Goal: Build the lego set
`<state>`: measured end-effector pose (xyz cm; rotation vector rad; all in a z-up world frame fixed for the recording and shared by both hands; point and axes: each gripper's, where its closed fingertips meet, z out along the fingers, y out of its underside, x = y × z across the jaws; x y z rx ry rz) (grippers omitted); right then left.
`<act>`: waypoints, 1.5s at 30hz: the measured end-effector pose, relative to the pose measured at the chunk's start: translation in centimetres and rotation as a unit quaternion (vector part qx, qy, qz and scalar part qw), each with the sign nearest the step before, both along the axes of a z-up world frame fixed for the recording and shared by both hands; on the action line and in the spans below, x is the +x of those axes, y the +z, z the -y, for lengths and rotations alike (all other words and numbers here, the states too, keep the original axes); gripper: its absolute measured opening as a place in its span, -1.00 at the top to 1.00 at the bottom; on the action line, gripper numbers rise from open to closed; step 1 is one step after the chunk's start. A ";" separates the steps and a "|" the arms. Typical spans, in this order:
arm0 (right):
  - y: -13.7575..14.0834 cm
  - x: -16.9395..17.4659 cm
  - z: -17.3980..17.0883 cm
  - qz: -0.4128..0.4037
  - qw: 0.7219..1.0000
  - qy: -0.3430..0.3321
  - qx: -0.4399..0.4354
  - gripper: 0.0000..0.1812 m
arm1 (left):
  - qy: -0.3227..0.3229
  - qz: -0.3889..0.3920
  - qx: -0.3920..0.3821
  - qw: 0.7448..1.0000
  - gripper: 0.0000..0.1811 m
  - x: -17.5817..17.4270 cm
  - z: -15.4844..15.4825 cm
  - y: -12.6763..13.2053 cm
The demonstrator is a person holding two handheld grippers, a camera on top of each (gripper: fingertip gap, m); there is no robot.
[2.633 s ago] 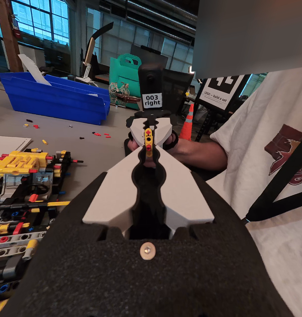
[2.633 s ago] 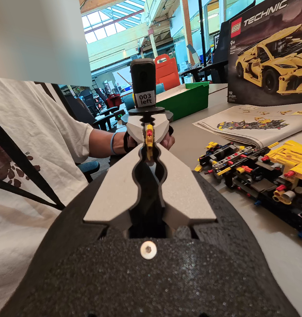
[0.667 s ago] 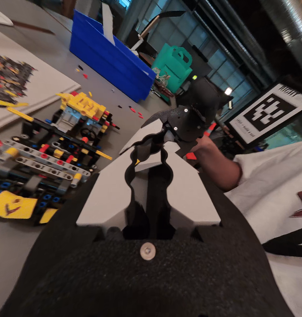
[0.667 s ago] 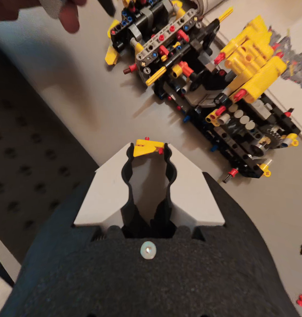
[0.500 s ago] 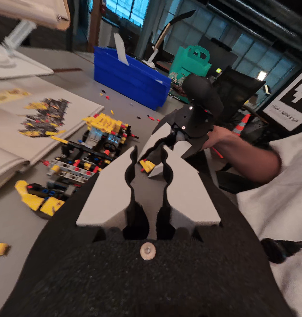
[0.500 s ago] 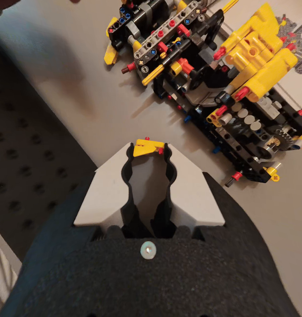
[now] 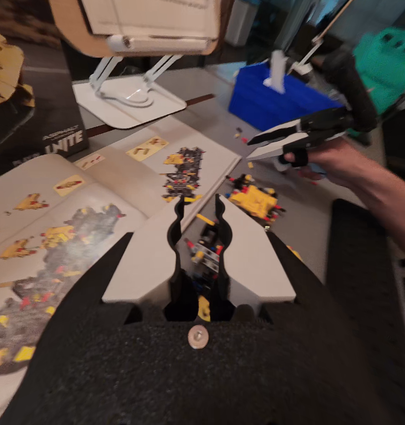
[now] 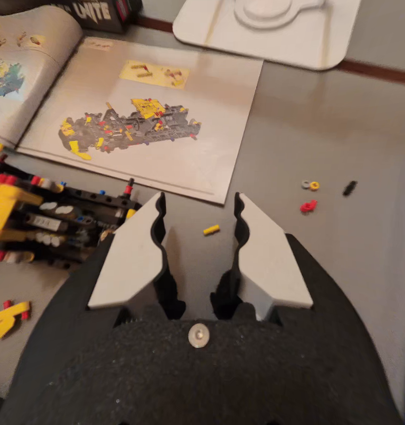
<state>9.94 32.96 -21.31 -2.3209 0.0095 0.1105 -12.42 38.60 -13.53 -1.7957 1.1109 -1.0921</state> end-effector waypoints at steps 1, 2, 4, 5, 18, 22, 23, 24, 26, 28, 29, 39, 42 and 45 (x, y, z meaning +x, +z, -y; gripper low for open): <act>-0.8 -0.2 -0.7 -0.029 1.000 0.001 -0.008 0.34 | 0.008 -0.022 0.004 1.000 0.71 0.6 -1.2 -0.7; -1.4 -0.1 -1.1 -0.049 0.999 -0.005 -0.013 0.35 | 0.013 -0.042 0.007 0.999 0.71 1.1 -2.1 -1.4; -2.1 0.1 -1.2 -0.050 0.998 -0.008 -0.028 0.38 | 0.021 -0.068 0.002 0.997 0.71 2.1 -3.4 -2.5; -2.2 0.2 -1.1 -0.045 0.998 -0.008 -0.033 0.41 | 0.022 -0.069 -0.006 0.997 0.71 2.5 -3.7 -2.7; -1.1 -0.6 -1.8 -0.079 0.997 -0.027 0.006 0.69 | -0.026 -0.072 -0.065 0.995 0.71 4.7 -1.6 -4.8; -2.6 0.5 -2.0 -0.060 0.995 -0.063 -0.046 0.82 | -0.042 -0.064 -0.093 0.993 0.71 5.8 -1.3 -4.5; -2.6 0.6 -2.0 -0.044 0.995 -0.066 -0.055 0.88 | -0.048 -0.059 -0.099 0.992 0.71 6.3 -1.3 -4.0; -2.3 0.5 -2.2 -0.024 0.996 -0.060 -0.053 0.99 | -0.055 -0.054 -0.108 0.991 0.71 6.9 -1.4 -3.3; -0.4 -0.4 -3.0 0.041 0.998 -0.034 -0.019 1.00 | -0.068 -0.035 -0.136 0.988 0.71 8.6 -1.5 -1.6; 2.6 -2.9 -4.0 0.126 0.991 0.026 0.038 1.00 | -0.083 -0.016 -0.179 0.980 0.70 10.5 -1.7 0.0; 4.3 -4.6 -4.4 0.176 0.980 0.057 0.072 1.00 | -0.090 -0.005 -0.206 0.975 0.68 11.3 -1.9 0.7; 7.3 -13.7 -5.2 0.290 0.930 0.178 0.140 0.90 | -0.073 0.044 -0.307 0.948 0.94 10.4 -4.1 0.5; 8.0 -14.5 -5.1 0.073 0.971 0.188 0.131 0.45 | -0.086 0.079 -0.323 0.939 1.00 10.1 -4.4 0.8; 9.4 -14.0 -6.7 -0.130 0.961 0.199 0.143 0.26 | -0.122 0.120 -0.339 0.925 1.00 10.2 -4.1 1.8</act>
